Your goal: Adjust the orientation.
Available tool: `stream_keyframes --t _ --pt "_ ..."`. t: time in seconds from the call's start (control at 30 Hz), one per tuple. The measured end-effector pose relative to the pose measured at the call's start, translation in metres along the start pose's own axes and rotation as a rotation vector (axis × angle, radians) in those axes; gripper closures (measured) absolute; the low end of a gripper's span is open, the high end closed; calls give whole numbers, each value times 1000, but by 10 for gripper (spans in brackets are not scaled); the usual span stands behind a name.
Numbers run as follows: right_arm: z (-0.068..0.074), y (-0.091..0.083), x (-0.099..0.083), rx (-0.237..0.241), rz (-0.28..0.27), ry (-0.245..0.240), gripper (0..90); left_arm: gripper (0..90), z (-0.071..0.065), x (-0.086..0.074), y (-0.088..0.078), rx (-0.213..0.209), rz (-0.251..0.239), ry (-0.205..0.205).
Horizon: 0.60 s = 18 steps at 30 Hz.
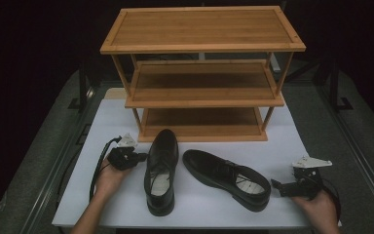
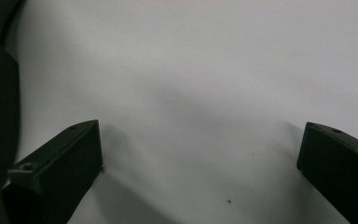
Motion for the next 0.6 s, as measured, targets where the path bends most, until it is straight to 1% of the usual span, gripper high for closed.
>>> stream_keyframes --t 0.6 --pt "0 0 0 0 -1 0 0 900 0 0 2 -8 -10 -1"
Point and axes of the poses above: each handheld gripper's, and its own axes: y roughly forward along the jaws, x roughly out of its top, z roughly to its left, the point moved 2 cm from there along y, roughly forward along the jaws, and after that the axes turned 11 degrees about -z, right-handed, at the moved point
